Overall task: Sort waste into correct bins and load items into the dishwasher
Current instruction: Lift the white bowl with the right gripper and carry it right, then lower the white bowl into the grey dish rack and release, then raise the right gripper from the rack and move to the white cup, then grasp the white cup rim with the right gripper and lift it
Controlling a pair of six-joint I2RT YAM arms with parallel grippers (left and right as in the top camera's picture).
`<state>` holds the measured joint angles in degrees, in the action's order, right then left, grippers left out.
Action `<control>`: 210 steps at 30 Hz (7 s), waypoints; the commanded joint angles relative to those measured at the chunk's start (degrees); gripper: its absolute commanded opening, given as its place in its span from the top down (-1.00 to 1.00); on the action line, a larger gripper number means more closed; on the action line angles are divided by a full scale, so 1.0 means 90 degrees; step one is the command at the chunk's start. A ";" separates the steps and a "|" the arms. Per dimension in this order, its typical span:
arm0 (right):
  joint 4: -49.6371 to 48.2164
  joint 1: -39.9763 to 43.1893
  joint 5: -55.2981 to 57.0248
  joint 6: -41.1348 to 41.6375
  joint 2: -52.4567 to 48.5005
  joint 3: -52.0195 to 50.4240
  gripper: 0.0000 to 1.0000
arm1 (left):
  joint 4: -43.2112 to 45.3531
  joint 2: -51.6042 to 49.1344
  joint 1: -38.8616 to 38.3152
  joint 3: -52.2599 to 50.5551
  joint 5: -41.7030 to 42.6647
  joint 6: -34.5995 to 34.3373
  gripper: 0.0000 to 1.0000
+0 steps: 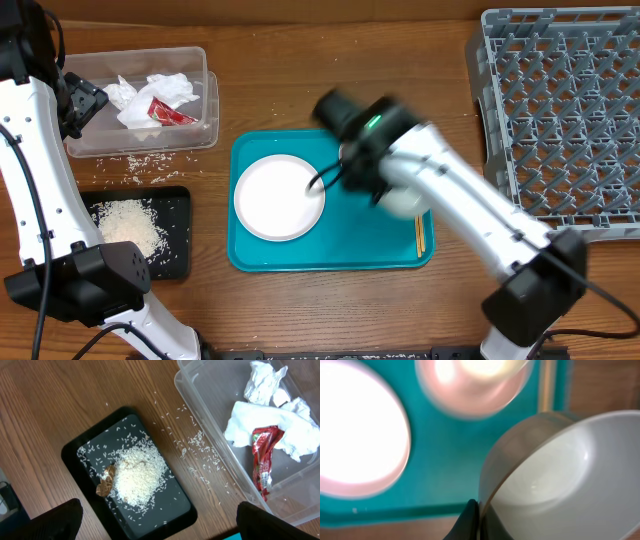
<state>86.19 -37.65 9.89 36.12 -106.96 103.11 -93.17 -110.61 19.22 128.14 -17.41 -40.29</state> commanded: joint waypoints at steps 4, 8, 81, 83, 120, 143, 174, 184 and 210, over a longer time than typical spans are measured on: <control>0.0160 0.2489 0.0520 -0.0622 0.0049 0.1610 0.93 | 0.0005 0.0027 0.0027 0.0058 -0.0109 0.0051 -1.00; -0.0605 0.4452 -0.0867 -0.1608 0.0049 0.1841 0.93 | 0.0005 0.0027 0.0027 0.0058 -0.0107 0.0051 -1.00; -0.6040 1.0945 -0.6217 -0.1486 -0.0882 0.0811 0.25 | 0.0005 0.0027 0.0027 0.0058 -0.0109 0.0051 -1.00; -0.6249 1.0722 -0.6011 -0.1486 -0.0867 0.0809 0.27 | 0.0005 0.0027 0.0027 0.0058 -0.0109 0.0051 -1.00; -0.4908 0.8592 -0.0262 -0.1481 -0.0148 0.0767 0.92 | 0.0007 0.0027 0.0027 0.0058 -0.0107 0.0051 -1.00; -0.2135 0.5224 -0.6101 -0.3332 0.1056 0.0748 -1.00 | 0.0005 0.0027 0.0027 0.0058 -0.0109 0.0051 -1.00; -0.1948 0.0940 -0.0697 -0.1484 -0.1501 0.0614 -0.65 | 0.0005 0.0027 0.0027 0.0058 -0.0107 0.0051 -1.00; -0.2200 0.0928 -0.0678 -0.1477 -0.1634 0.0325 -0.49 | 0.0005 0.0027 0.0027 0.0058 -0.0109 0.0051 -1.00; -0.2397 0.0903 -0.0270 -0.1484 -0.1800 0.0323 0.18 | 0.0007 0.0027 0.0027 0.0058 -0.0107 0.0051 -1.00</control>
<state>65.08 -29.02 6.46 22.63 -122.28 106.17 -93.21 -110.61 19.25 128.14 -17.41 -40.29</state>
